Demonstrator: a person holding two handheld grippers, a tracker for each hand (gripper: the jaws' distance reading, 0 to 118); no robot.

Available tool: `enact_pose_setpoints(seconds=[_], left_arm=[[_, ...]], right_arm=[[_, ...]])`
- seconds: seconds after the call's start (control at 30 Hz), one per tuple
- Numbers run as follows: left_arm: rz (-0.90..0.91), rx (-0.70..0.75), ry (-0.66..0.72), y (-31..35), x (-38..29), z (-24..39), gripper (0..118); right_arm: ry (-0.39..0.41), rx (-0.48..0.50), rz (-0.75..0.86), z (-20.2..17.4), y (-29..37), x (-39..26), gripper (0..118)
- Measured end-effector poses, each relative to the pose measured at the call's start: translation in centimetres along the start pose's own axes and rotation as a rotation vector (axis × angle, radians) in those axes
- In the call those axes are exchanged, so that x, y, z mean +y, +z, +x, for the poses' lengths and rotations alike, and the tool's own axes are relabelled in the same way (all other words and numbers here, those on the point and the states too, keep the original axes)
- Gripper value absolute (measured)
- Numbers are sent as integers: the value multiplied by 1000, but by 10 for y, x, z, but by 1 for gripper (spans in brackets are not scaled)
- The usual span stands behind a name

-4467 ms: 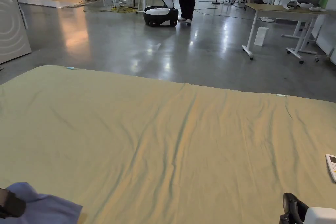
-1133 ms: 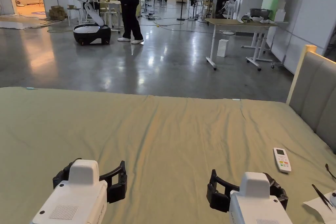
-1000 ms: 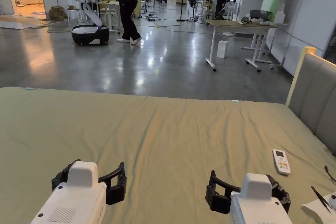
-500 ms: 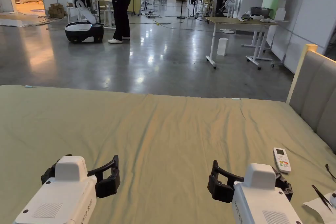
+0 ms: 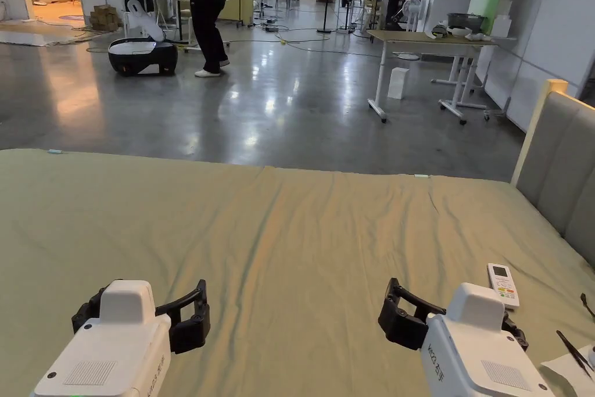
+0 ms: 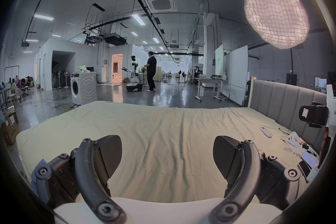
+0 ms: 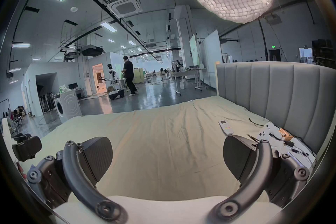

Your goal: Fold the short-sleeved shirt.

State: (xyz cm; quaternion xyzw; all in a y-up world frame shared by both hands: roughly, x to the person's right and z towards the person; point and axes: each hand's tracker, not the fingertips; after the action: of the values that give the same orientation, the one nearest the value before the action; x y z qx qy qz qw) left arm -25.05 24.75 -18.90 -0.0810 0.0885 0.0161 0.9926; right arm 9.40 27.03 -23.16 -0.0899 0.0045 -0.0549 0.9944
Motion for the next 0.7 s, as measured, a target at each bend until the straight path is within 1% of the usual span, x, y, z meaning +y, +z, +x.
enact_pose_setpoints(seconds=[0.17, 0.27, 0.4, 0.57, 0.7], left_arm=[[-7, -12, 17, 2, 3, -2, 103], [-7, -15, 17, 2, 4, -3, 103], [-10, -18, 18, 4, 7, -1, 103], [-11, -24, 21, 5, 9, -3, 103], [-12, -24, 23, 4, 8, -6, 102]], right_arm=[[85, -84, -30, -11, -1, 4, 118], [98, -75, -40, -16, -3, 3, 118], [88, -59, -67, -22, -4, 4, 118], [54, -55, -105, -24, -3, 6, 118], [61, -51, -124, -25, -5, 3, 118]])
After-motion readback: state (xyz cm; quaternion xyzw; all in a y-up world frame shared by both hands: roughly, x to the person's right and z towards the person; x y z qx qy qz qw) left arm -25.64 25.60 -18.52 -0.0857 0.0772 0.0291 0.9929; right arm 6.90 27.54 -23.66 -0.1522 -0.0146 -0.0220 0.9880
